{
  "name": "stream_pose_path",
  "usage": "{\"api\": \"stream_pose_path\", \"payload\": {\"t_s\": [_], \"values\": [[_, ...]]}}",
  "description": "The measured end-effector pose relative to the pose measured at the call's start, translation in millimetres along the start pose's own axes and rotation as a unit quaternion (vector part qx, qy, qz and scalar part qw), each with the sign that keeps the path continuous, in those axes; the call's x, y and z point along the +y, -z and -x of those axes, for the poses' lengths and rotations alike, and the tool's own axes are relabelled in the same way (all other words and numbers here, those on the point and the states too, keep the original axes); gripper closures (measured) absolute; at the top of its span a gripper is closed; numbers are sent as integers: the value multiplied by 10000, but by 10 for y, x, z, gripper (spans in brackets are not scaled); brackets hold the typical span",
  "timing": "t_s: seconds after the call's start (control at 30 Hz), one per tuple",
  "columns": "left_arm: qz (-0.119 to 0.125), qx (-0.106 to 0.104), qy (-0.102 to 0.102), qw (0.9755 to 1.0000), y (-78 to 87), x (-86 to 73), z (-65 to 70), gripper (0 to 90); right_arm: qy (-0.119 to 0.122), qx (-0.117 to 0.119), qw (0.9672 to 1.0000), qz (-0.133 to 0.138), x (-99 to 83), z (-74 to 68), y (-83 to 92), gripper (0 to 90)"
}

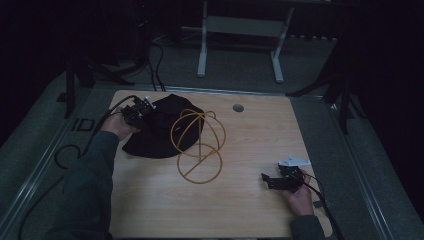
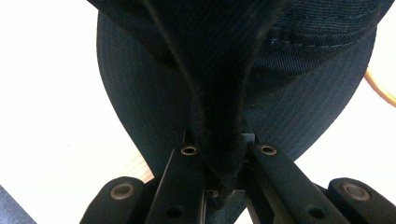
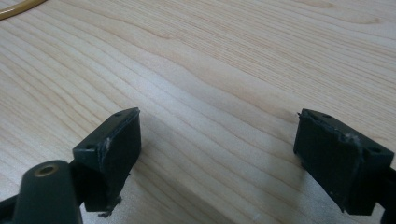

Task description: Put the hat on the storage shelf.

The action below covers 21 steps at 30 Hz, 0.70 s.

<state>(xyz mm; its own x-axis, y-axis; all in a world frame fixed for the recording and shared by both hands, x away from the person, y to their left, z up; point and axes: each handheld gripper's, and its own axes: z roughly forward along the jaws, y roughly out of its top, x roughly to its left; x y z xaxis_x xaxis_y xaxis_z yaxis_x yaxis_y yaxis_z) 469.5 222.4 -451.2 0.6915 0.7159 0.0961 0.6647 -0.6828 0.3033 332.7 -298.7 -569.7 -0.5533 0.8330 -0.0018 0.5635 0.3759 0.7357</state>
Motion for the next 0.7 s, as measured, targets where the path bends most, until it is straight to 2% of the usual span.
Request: {"api": "stream_pose_path", "payload": {"t_s": [0.6, 0.7], "values": [[338, -9, 227, 9992, 199, -78, -65, 885, -4, 0, 10000, -2, 0, 0, 0, 148], [443, 23, 361, 9984, 241, -102, -82, 885, -1, 0, 10000, 0, 0, 0, 0, 148]]}}
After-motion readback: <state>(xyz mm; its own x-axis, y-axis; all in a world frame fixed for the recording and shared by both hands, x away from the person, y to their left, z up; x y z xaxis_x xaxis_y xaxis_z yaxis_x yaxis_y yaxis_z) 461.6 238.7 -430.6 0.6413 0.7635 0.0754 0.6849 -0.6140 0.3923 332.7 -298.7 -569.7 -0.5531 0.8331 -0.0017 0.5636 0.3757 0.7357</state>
